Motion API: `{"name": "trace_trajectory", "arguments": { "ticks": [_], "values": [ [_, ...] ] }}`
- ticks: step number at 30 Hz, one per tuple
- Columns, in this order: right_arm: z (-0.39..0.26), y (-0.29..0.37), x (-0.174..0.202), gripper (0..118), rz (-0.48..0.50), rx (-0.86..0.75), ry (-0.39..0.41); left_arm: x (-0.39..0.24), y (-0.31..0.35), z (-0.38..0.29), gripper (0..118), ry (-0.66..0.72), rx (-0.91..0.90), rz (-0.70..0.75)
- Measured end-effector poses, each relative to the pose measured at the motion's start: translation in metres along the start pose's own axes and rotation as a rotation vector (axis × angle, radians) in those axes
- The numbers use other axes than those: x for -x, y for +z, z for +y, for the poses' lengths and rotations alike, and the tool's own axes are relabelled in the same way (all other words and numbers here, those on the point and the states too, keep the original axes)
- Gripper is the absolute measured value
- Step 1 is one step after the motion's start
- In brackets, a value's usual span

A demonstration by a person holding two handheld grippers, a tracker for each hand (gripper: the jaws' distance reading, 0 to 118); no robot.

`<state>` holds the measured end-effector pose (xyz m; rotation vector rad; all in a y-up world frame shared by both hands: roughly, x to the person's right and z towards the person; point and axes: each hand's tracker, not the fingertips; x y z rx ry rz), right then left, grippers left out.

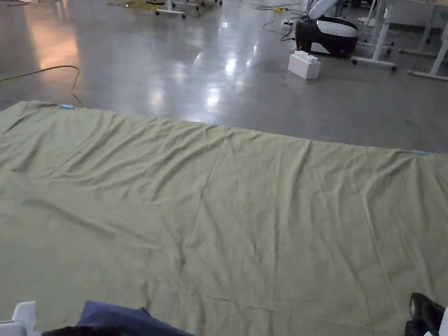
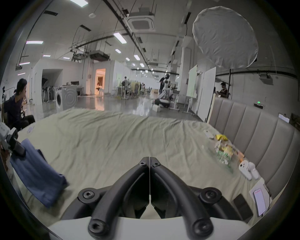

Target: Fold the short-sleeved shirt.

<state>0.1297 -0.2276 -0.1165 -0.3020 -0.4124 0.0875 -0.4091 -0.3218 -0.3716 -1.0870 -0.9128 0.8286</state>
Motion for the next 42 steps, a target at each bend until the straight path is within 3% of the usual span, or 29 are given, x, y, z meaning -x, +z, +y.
{"name": "trace_trajectory", "arguments": {
  "ticks": [12, 15, 21, 27, 33, 37, 42],
  "values": [
    [0.027, -0.005, -0.031, 1, -0.086, -0.043, -0.015, 0.01, 0.137, 0.081, 21, -0.022, -0.034, 0.396],
    [0.019, -0.005, -0.032, 1, -0.096, -0.026, -0.005, 0.003, 0.15, 0.088, 21, -0.089, 0.006, 0.51],
    [0.009, -0.006, -0.027, 1, -0.088, 0.006, -0.011, 0.013, 0.143, 0.088, 26, -0.088, 0.007, 0.771],
    [0.005, -0.006, -0.026, 1, -0.07, 0.012, -0.007, 0.019, 0.122, 0.073, 68, -0.161, -0.007, 1.042],
    [0.0, 0.0, -0.028, 1, -0.051, 0.012, -0.01, 0.004, 0.118, 0.069, 71, -0.235, -0.13, 1.187],
    [-0.006, 0.006, -0.026, 1, -0.033, 0.019, -0.023, -0.026, 0.105, 0.061, 71, -0.4, -0.281, 1.286],
    [-0.012, 0.013, -0.021, 1, -0.015, 0.007, -0.035, -0.062, 0.048, 0.031, 71, -0.62, -0.329, 1.209]
  ]
}}
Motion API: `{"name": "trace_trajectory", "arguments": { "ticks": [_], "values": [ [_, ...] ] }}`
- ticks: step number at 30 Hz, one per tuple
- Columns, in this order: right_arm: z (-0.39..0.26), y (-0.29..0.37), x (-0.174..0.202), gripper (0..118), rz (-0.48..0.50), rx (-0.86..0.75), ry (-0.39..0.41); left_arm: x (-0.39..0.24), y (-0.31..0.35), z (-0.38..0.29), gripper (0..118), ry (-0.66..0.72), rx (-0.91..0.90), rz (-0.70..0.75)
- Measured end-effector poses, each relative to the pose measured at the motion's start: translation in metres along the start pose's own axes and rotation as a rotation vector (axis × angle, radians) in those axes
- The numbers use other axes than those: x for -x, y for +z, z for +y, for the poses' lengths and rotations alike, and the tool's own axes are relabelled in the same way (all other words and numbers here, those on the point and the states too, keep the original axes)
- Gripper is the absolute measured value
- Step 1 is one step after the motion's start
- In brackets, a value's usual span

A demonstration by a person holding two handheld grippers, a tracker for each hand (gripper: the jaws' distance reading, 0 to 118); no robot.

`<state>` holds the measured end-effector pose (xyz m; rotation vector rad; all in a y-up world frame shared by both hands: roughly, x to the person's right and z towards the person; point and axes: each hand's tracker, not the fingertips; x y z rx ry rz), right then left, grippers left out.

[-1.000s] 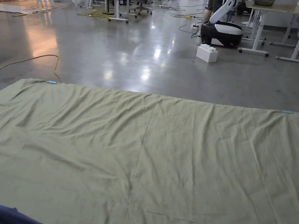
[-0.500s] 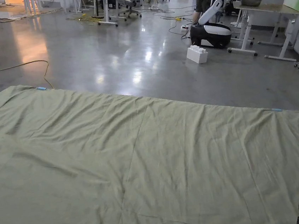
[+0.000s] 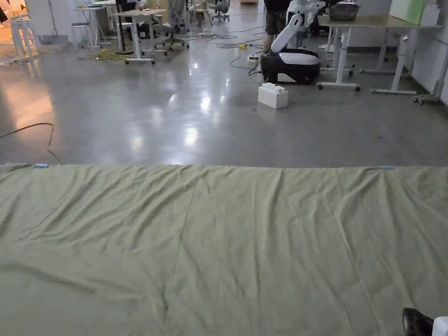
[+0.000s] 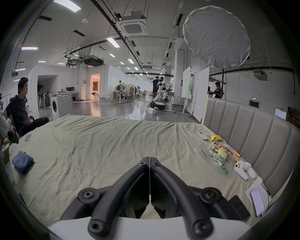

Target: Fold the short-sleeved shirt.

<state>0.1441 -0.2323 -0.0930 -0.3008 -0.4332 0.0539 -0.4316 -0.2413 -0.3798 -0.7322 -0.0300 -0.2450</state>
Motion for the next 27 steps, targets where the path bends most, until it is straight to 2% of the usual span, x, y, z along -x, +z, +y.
{"name": "trace_trajectory", "arguments": {
  "ticks": [2, 5, 8, 13, 15, 16, 18, 20, 22, 27],
  "values": [
    [0.0, 0.001, 0.002, 1, 0.001, -0.017, 0.007, -0.04, 0.016, -0.003, 71, -0.011, -0.063, -0.089],
    [0.001, 0.0, 0.001, 1, 0.003, -0.016, -0.032, -0.095, 0.04, 0.002, 71, -0.027, -0.189, -0.156],
    [0.005, 0.0, 0.002, 1, -0.011, -0.037, -0.039, -0.146, 0.073, 0.007, 70, 0.034, -0.371, -0.203],
    [0.01, 0.001, 0.001, 1, -0.023, -0.058, -0.044, -0.212, 0.106, 0.015, 68, 0.068, -0.48, -0.317],
    [0.012, 0.002, 0.0, 1, -0.032, -0.067, -0.042, -0.232, 0.116, 0.013, 60, 0.07, -0.518, -0.324],
    [0.012, 0.003, 0.0, 1, -0.035, -0.073, -0.042, -0.242, 0.12, 0.011, 51, 0.052, -0.522, -0.335],
    [0.013, 0.005, -0.002, 1, -0.044, -0.08, -0.051, -0.259, 0.128, 0.004, 22, 0.044, -0.533, -0.321],
    [0.014, 0.008, -0.003, 1, -0.047, -0.084, -0.07, -0.267, 0.131, -0.001, 18, 0.038, -0.548, -0.315],
    [0.015, 0.012, -0.002, 1, -0.05, -0.093, -0.066, -0.276, 0.136, -0.008, 7, 0.034, -0.55, -0.343],
    [0.018, 0.018, -0.001, 1, -0.054, -0.124, -0.059, -0.285, 0.147, -0.01, 3, 0.011, -0.577, -0.331]
  ]
}}
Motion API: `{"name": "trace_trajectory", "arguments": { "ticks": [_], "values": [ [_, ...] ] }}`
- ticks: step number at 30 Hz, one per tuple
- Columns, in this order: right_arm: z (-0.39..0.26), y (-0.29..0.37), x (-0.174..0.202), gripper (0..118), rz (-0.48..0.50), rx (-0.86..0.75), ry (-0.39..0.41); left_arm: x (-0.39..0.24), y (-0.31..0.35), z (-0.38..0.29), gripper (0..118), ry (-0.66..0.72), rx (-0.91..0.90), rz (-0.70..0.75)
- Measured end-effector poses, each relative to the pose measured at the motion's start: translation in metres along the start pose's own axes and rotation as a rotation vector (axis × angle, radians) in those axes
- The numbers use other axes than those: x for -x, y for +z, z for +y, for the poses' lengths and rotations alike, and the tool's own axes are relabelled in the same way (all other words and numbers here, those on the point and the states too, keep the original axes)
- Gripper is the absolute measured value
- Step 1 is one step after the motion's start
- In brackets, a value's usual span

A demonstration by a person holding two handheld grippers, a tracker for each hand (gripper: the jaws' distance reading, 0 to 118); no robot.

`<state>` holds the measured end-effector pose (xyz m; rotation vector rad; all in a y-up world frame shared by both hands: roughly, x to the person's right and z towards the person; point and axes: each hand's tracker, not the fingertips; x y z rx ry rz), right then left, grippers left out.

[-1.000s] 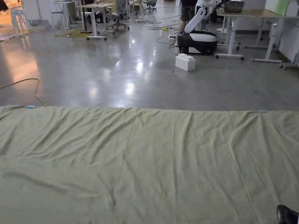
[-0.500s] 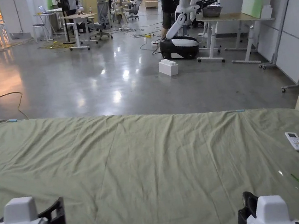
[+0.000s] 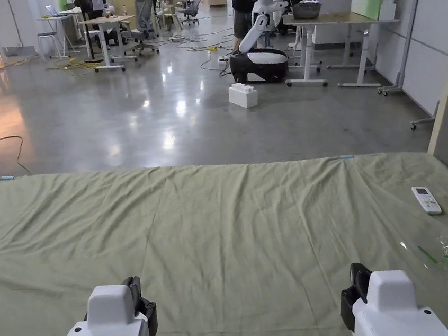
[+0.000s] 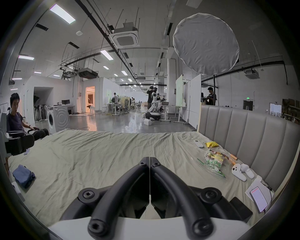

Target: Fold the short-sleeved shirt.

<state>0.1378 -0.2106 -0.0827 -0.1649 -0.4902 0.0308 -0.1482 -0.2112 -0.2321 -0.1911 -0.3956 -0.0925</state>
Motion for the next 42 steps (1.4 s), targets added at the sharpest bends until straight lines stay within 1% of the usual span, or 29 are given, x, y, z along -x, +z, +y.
{"name": "trace_trajectory", "arguments": {
  "ticks": [10, 23, 25, 26, 27, 28, 29, 30, 32, 34, 35, 37, 38, 41, 42],
  "values": [
    [-0.001, 0.001, 0.002, 1, 0.009, -0.002, 0.001, -0.013, 0.004, 0.007, 3, -0.001, -0.026, -0.005],
    [-0.001, 0.003, -0.001, 1, 0.008, -0.003, -0.001, -0.015, 0.005, 0.003, 4, 0.024, -0.017, -0.007],
    [-0.002, 0.004, 0.0, 4, 0.002, -0.006, 0.0, -0.015, 0.006, 0.003, 4, 0.022, -0.019, -0.002],
    [-0.003, 0.004, 0.0, 18, 0.001, -0.005, -0.001, -0.014, 0.006, 0.003, 5, 0.022, -0.016, -0.004],
    [-0.003, 0.003, 0.0, 37, 0.002, -0.002, -0.002, -0.014, 0.006, 0.002, 12, 0.022, -0.013, -0.005],
    [-0.005, 0.003, 0.0, 54, 0.002, 0.007, -0.005, -0.014, 0.007, 0.002, 23, 0.02, -0.013, -0.002],
    [-0.006, 0.002, 0.0, 74, -0.001, 0.011, -0.006, -0.014, 0.007, 0.001, 44, 0.017, -0.012, 0.001],
    [-0.008, 0.002, 0.0, 81, -0.001, 0.012, -0.007, -0.014, 0.007, 0.001, 60, 0.015, -0.01, 0.002],
    [-0.011, 0.002, 0.001, 83, -0.009, 0.016, -0.004, -0.013, 0.009, -0.001, 68, 0.017, -0.019, 0.015],
    [-0.012, 0.003, 0.002, 89, -0.007, 0.012, 0.007, -0.012, 0.01, -0.002, 78, 0.016, -0.028, 0.027],
    [-0.013, 0.003, 0.002, 91, -0.004, 0.012, 0.004, -0.012, 0.01, -0.002, 78, 0.017, -0.027, 0.03],
    [-0.013, 0.004, 0.003, 92, 0.001, 0.011, -0.005, -0.011, 0.01, -0.003, 78, 0.019, -0.023, 0.039],
    [-0.013, 0.003, 0.003, 94, -0.001, 0.012, -0.013, -0.01, 0.01, -0.004, 80, 0.022, -0.023, 0.042],
    [-0.013, 0.003, 0.003, 110, 0.01, 0.009, -0.037, -0.007, 0.011, -0.005, 93, 0.031, -0.029, 0.039],
    [-0.013, 0.002, 0.003, 113, 0.011, 0.009, -0.046, -0.006, 0.011, -0.005, 95, 0.034, -0.029, 0.037]
  ]
}}
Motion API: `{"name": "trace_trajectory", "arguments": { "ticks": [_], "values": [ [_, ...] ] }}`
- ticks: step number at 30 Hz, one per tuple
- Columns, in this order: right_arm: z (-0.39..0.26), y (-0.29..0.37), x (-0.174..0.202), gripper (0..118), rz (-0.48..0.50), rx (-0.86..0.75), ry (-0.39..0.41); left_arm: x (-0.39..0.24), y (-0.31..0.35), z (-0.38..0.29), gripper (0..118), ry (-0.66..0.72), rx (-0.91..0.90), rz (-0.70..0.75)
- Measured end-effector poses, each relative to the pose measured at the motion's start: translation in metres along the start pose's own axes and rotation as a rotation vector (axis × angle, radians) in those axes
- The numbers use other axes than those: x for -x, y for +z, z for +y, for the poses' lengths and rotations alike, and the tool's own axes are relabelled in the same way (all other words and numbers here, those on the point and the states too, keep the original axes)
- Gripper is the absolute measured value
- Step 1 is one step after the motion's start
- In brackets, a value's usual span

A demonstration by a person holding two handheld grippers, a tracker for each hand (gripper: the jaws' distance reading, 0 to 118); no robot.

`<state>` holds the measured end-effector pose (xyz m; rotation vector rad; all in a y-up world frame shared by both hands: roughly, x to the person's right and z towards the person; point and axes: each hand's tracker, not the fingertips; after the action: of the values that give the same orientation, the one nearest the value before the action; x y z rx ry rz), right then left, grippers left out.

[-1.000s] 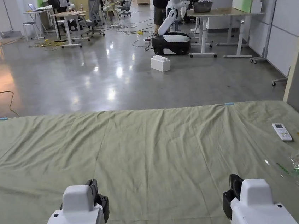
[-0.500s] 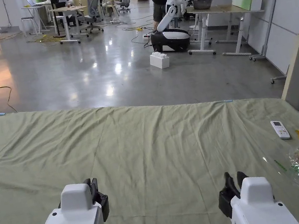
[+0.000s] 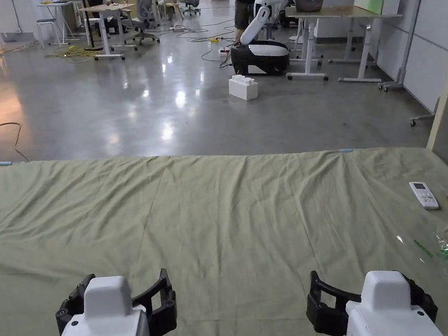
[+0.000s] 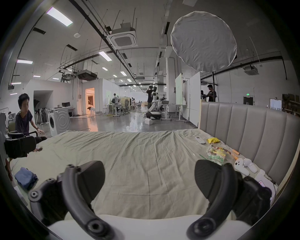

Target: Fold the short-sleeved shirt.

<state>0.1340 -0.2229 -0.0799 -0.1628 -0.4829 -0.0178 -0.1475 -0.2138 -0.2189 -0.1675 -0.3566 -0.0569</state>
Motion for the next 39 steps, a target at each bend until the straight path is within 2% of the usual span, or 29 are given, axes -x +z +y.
{"name": "trace_trajectory", "arguments": {
  "ticks": [8, 15, 24, 32, 39],
  "values": [
    [0.006, -0.002, 0.003, 118, 0.025, -0.015, -0.05, 0.007, -0.003, 0.003, 97, 0.023, -0.018, -0.014],
    [0.016, -0.004, 0.011, 118, 0.026, -0.027, -0.028, 0.012, -0.006, 0.003, 97, 0.027, -0.012, 0.016],
    [0.025, -0.013, 0.011, 118, -0.032, 0.058, -0.112, 0.02, -0.008, 0.006, 98, 0.056, -0.018, 0.04],
    [0.031, -0.019, 0.003, 118, 0.004, 0.144, -0.196, 0.024, -0.012, 0.008, 98, 0.07, 0.021, 0.065],
    [0.043, -0.021, 0.011, 118, -0.051, 0.208, -0.183, 0.025, -0.013, 0.005, 98, 0.075, 0.047, 0.057]
  ]
}}
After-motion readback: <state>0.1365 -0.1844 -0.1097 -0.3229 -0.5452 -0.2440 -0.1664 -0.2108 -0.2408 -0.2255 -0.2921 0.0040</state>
